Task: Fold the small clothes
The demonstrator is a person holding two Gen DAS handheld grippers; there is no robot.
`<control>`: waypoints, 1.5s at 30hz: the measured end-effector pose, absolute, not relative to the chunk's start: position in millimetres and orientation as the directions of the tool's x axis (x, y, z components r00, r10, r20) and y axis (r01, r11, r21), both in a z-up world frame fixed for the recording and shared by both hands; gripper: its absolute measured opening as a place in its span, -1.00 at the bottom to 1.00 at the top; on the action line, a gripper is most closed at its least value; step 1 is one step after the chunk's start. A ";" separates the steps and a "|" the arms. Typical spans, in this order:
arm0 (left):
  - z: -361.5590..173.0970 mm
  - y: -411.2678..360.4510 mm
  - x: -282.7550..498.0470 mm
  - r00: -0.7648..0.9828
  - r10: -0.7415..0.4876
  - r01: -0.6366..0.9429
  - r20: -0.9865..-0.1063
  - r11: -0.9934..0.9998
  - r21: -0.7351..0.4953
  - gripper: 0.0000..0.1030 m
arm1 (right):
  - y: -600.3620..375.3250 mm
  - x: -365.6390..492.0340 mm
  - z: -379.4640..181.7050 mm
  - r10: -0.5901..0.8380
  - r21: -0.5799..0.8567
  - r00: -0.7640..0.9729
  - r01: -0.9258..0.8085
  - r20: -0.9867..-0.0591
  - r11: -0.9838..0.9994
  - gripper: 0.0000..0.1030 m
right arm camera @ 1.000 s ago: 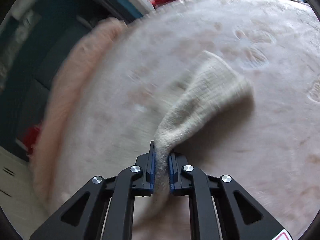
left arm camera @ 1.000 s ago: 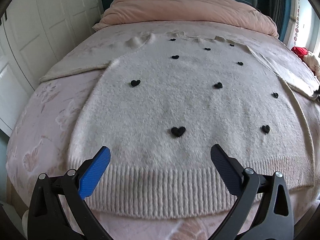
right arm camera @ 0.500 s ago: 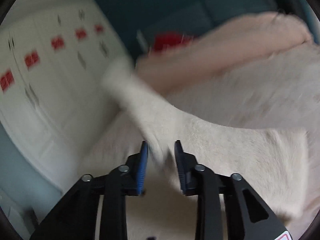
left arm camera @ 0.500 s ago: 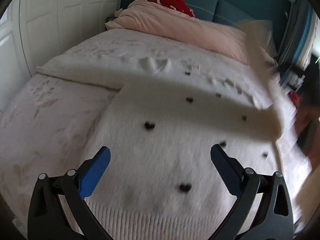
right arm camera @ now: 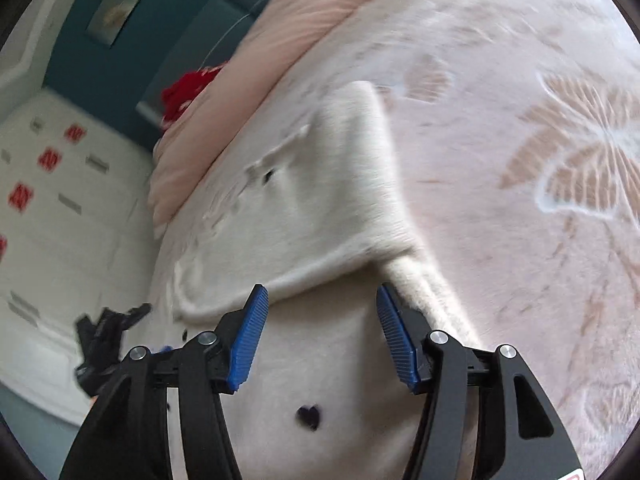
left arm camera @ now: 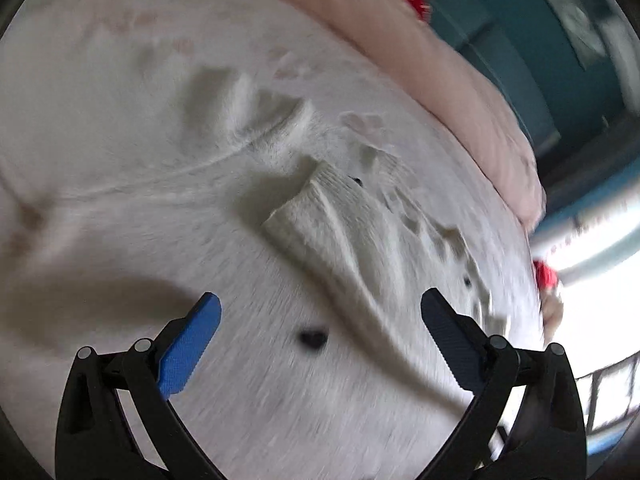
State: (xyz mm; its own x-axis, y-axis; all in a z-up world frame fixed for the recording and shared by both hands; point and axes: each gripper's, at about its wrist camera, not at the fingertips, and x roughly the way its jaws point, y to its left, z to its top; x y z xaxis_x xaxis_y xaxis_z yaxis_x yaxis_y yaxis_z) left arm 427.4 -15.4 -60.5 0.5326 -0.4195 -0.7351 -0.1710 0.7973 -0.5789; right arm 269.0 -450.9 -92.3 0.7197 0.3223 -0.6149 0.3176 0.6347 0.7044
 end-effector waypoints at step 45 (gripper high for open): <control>-52.7 376.0 388.1 0.694 0.154 -0.629 -0.703 0.604 -0.489 0.61 | -317.6 234.5 -83.9 0.094 0.240 0.638 0.146 -0.764 0.960 0.18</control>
